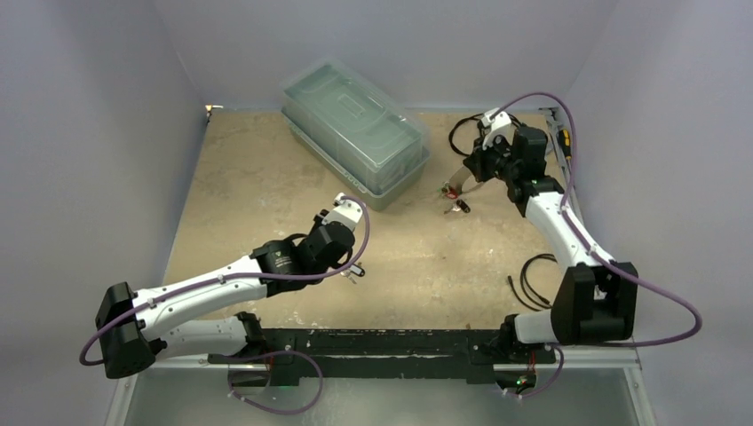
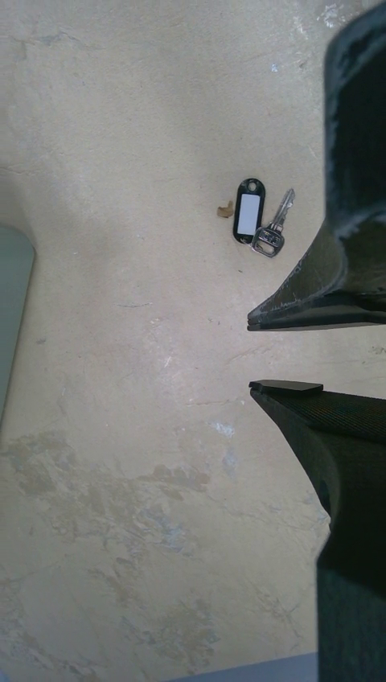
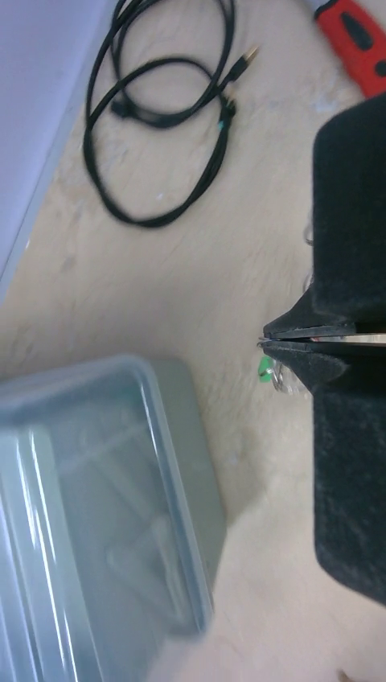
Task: Put the keys on the keyring
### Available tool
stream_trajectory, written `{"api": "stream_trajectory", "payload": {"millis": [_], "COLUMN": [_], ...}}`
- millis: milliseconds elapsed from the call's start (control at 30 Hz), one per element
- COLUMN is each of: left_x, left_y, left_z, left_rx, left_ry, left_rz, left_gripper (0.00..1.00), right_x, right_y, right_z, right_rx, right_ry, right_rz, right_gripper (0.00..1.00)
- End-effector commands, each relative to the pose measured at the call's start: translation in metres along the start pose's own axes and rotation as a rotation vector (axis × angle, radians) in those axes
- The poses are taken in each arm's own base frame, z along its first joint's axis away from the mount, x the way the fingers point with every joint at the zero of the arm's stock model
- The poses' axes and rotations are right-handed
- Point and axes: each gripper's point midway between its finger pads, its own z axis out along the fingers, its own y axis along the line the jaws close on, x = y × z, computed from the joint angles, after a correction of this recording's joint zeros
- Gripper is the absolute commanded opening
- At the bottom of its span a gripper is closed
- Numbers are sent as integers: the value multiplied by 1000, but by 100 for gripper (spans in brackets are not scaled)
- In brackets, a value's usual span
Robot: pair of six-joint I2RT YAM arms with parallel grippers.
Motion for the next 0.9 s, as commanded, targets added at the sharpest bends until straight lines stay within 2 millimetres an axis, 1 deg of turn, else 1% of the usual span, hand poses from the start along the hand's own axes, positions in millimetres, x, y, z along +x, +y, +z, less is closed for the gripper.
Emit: {"api": "stream_trajectory", "payload": {"millis": [0, 33, 100, 167, 300, 433, 500, 633, 700, 767, 867], "left_x": [-14, -16, -22, -29, -39, -55, -65, -88, -106, -110, -119], "left_y": [5, 6, 10, 14, 11, 5, 0, -10, -13, -19, -25], "left_z": [-5, -6, -11, -17, -28, -43, -53, -85, -112, -130, -144], "left_rx": [9, 9, 13, 24, 99, 197, 256, 407, 490, 555, 598], "left_ry": [-70, -79, -113, -156, -246, -350, -422, -652, -821, -921, -988], "left_rz": [-26, -28, -41, -62, -88, -97, -90, -64, -65, -16, 46], "left_gripper": [32, 34, 43, 47, 58, 63, 64, 64, 64, 64, 63], "right_x": [-37, -41, -46, -51, -65, -79, -85, -91, -94, -98, -105], "right_y": [43, 49, 62, 75, 97, 129, 146, 183, 195, 203, 219], "right_z": [-17, -21, -29, -39, -63, -90, -102, -126, -136, -148, -171], "right_rx": [-180, -198, -237, -280, -368, -499, -556, -695, -747, -778, -858], "right_ry": [-159, -175, -204, -233, -318, -387, -424, -473, -485, -516, -587], "right_rz": [-101, -111, -124, -141, -163, -173, -184, -184, -192, -193, -176], "right_gripper": [0, 0, 0, 0, 0, 0, 0, 0, 0, 0, 0]}}
